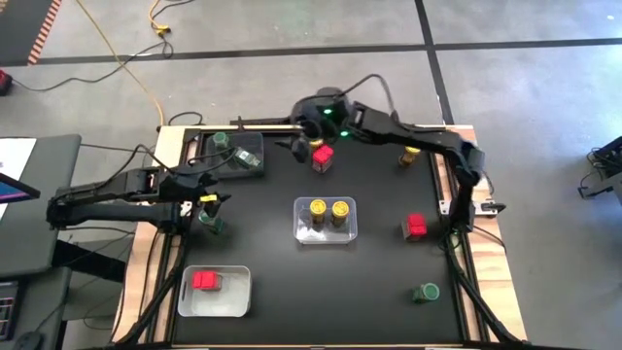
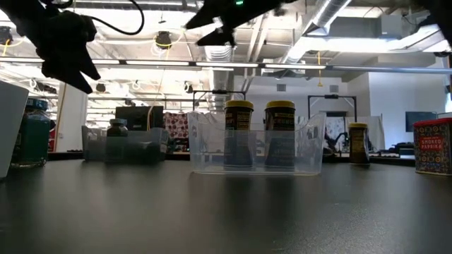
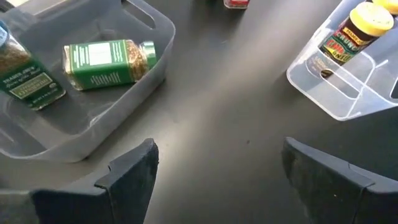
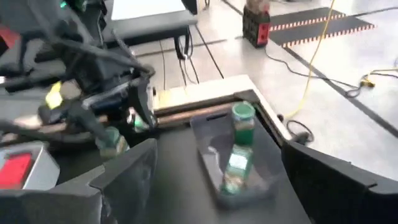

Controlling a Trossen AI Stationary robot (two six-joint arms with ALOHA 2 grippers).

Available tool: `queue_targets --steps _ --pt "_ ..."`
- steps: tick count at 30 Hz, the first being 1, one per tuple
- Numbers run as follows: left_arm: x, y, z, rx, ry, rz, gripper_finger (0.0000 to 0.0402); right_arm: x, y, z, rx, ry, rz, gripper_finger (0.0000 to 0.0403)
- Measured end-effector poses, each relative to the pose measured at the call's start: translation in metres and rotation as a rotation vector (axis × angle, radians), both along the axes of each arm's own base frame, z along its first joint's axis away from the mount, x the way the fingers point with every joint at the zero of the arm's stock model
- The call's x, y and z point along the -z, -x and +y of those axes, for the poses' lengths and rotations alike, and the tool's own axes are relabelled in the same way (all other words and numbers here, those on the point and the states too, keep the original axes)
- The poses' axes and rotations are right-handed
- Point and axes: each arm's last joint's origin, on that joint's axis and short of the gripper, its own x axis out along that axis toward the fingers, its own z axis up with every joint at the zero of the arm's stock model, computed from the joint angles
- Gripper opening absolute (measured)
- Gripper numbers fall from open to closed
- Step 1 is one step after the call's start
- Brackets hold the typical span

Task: Sort spices by type
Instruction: Put the green seasoning bottle into the black bin

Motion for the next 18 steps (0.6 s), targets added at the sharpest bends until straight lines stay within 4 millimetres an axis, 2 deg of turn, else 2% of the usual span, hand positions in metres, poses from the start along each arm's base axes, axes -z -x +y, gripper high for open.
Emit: queue_targets --steps 7,10,13,18 --pt "0.000 0.001 0.000 0.014 -0.012 0.011 0.0323 0.007 -0.054 -0.007 0.008 -0.090 0.038 0.0370" --pt "-0.001 0.000 0.000 0.052 -0.053 0.021 0.0323 0.024 -0.065 -0.013 0.020 -0.111 0.076 0.0370" --pt "-0.002 -0.002 0.000 0.063 -0.067 0.009 0.0323 0.036 -0.058 -0.016 0.064 -0.176 0.165 0.0370" --pt "-0.006 -0.004 0.001 0.101 -0.142 -0.002 0.0323 0.031 -0.024 -0.025 0.120 -0.248 0.385 0.0370"
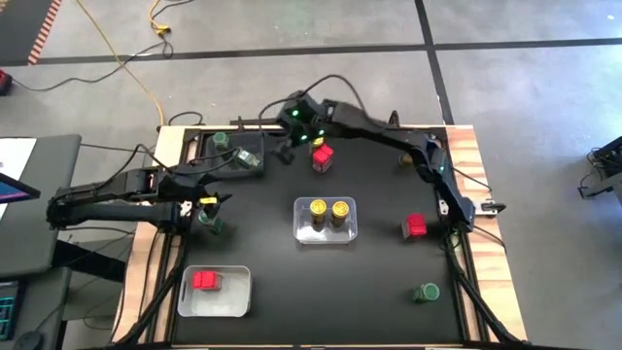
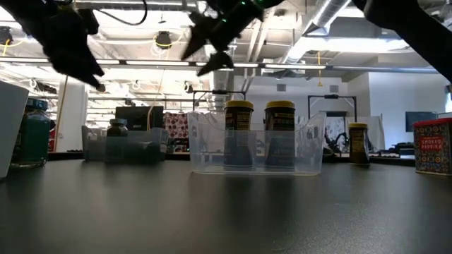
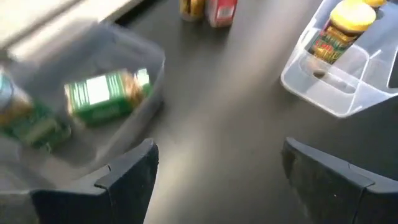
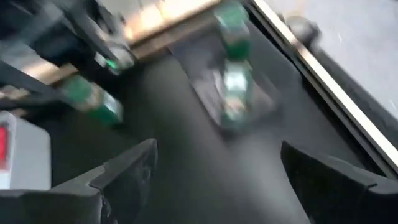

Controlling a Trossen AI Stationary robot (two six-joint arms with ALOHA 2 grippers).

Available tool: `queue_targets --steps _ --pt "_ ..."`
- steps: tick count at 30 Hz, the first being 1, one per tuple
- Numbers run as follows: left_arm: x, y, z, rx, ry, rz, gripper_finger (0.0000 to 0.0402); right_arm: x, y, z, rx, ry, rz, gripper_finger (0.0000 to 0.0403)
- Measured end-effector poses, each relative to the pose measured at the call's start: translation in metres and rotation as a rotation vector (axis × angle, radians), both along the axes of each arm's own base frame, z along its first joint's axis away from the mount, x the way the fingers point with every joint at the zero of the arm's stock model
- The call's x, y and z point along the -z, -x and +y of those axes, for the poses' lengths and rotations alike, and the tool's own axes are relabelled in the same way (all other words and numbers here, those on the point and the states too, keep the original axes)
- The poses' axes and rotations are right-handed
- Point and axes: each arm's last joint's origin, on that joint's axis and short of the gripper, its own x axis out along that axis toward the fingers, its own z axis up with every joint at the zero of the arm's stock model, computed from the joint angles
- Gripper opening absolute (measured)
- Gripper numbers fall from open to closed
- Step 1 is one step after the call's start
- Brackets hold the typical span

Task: Sort spices by type
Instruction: Put the green seasoning bottle into the black bin

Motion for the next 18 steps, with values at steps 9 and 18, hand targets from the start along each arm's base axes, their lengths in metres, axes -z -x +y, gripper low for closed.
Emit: queue_targets --steps 9,18 --pt "-0.022 -0.037 0.017 0.030 -0.152 0.044 0.0323 0.005 0.034 0.019 -0.036 0.034 0.236 0.0370" --pt "-0.038 -0.084 0.050 0.057 -0.208 0.325 0.0323 0.033 0.091 0.035 0.020 0.040 0.118 0.0370"
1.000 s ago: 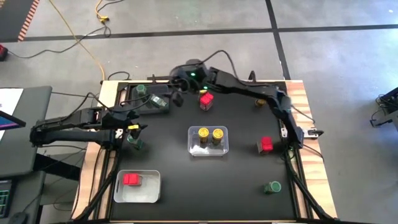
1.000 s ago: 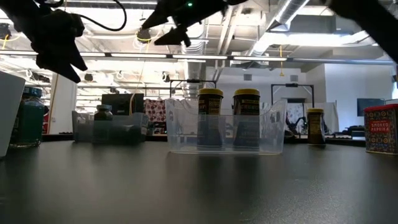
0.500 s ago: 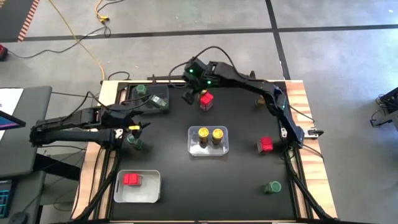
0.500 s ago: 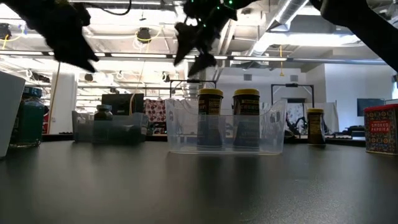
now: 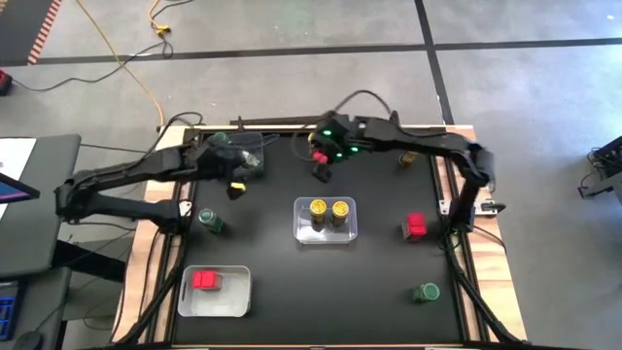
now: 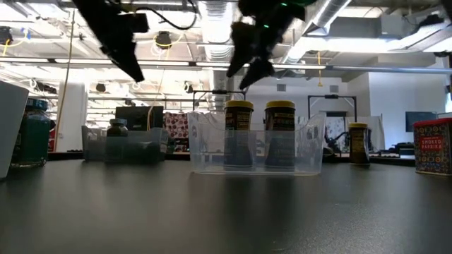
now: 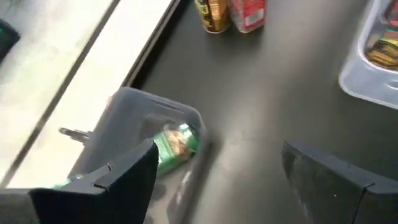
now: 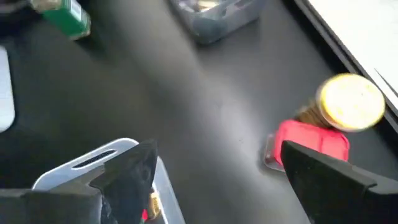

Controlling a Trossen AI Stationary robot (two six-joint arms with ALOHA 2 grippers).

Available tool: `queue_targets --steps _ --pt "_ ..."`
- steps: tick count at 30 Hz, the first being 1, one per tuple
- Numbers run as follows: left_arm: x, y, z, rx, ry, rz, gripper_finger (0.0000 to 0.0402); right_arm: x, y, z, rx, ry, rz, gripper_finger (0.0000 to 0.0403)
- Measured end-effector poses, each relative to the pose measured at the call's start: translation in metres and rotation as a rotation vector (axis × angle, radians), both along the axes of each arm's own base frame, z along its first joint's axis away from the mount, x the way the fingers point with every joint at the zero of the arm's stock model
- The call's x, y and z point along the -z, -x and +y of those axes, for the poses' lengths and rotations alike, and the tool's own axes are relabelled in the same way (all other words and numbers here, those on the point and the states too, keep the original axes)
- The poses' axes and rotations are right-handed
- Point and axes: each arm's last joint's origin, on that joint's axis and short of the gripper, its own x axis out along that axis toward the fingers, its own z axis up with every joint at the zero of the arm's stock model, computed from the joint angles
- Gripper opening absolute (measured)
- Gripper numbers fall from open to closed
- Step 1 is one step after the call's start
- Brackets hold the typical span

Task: Sort spices by type
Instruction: Put the green seasoning bottle into the black bin

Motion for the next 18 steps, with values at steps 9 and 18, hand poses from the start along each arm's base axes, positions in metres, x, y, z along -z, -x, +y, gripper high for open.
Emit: queue_targets --steps 9,18 --pt "-0.029 -0.027 0.052 0.038 -0.122 0.177 0.0322 0.016 0.057 0.000 0.080 -0.002 -0.058 0.0370" --pt "-0.031 -0.038 0.097 0.122 -0.138 0.340 0.0322 0.041 0.082 0.002 0.089 0.004 -0.027 0.0370"
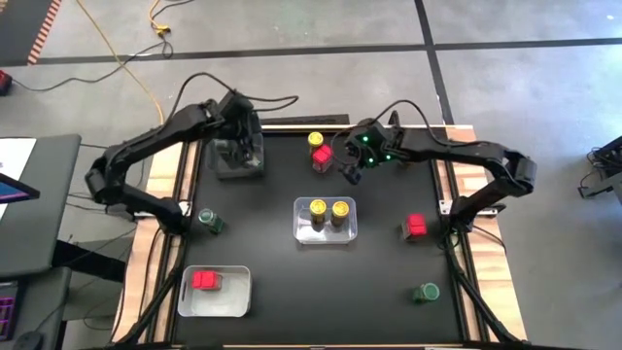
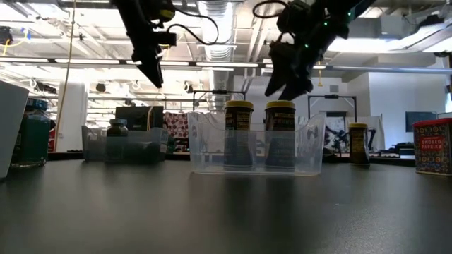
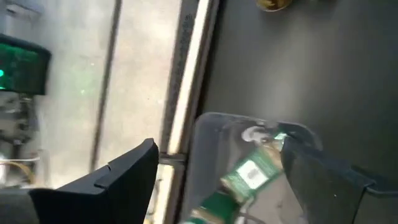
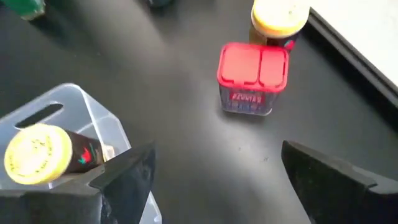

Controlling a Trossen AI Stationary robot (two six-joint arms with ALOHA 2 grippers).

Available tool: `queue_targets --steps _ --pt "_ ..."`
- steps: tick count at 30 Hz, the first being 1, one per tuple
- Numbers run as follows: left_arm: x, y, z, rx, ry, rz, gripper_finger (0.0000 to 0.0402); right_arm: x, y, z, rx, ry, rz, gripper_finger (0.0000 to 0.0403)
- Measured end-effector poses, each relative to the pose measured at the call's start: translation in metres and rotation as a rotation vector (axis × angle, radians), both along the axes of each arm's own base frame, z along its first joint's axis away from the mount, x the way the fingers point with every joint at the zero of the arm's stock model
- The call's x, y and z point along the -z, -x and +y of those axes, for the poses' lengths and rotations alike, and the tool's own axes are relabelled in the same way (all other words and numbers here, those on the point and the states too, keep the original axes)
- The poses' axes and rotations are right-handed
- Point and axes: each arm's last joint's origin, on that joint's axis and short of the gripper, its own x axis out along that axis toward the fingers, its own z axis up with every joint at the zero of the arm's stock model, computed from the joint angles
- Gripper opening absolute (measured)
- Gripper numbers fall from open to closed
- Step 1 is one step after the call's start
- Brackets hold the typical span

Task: Sort spices by type
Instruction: Put the green seasoning bottle into the black bin

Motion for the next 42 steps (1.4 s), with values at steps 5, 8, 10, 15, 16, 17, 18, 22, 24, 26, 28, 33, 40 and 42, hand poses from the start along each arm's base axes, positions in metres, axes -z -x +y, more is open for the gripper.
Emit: queue_targets --steps 5,8,10,15,16,17,18,22,24,26,28,33,40,42 --pt "0.006 -0.007 0.005 -0.027 0.010 0.008 0.0322 0.001 0.008 0.000 0.011 0.011 -0.023 0.0370" --pt "0.007 -0.010 0.004 -0.027 0.036 -0.024 0.0322 0.000 0.009 0.000 0.012 0.012 -0.022 0.0370" --pt "0.008 -0.011 0.006 -0.047 0.060 -0.051 0.0322 -0.002 0.010 -0.001 0.016 0.017 -0.035 0.0370" --pt "0.008 -0.009 0.007 -0.128 0.090 -0.101 0.0322 -0.002 0.010 -0.006 0.034 0.018 -0.043 0.0370" --pt "0.008 -0.009 0.007 -0.158 0.103 -0.122 0.0322 -0.002 0.010 -0.008 0.038 0.022 -0.050 0.0370" --pt "0.008 -0.009 0.007 -0.191 0.115 -0.144 0.0322 -0.003 0.011 -0.008 0.040 0.024 -0.053 0.0370" --pt "0.008 -0.009 0.007 -0.216 0.125 -0.162 0.0322 -0.003 0.011 -0.010 0.044 0.025 -0.054 0.0370" --pt "0.008 -0.009 0.007 -0.226 0.128 -0.168 0.0322 -0.003 0.013 -0.013 0.052 0.031 -0.053 0.0370" --pt "0.008 -0.009 0.007 -0.207 0.120 -0.154 0.0322 -0.003 0.014 -0.016 0.059 0.032 -0.052 0.0370" --pt "0.008 -0.009 0.007 -0.215 0.124 -0.161 0.0322 -0.003 0.015 -0.018 0.067 0.031 -0.052 0.0370" --pt "0.008 -0.010 0.007 -0.240 0.135 -0.180 0.0322 -0.003 0.016 -0.019 0.079 0.025 -0.054 0.0370" --pt "0.008 -0.009 0.007 -0.261 0.142 -0.193 0.0322 -0.002 0.017 -0.020 0.103 0.005 -0.057 0.0370" --pt "0.008 -0.009 0.008 -0.261 0.133 -0.186 0.0322 -0.002 0.017 -0.020 0.166 -0.049 -0.079 0.0370" --pt "0.008 -0.009 0.007 -0.285 0.144 -0.200 0.0322 -0.002 0.017 -0.020 0.166 -0.049 -0.079 0.0370"
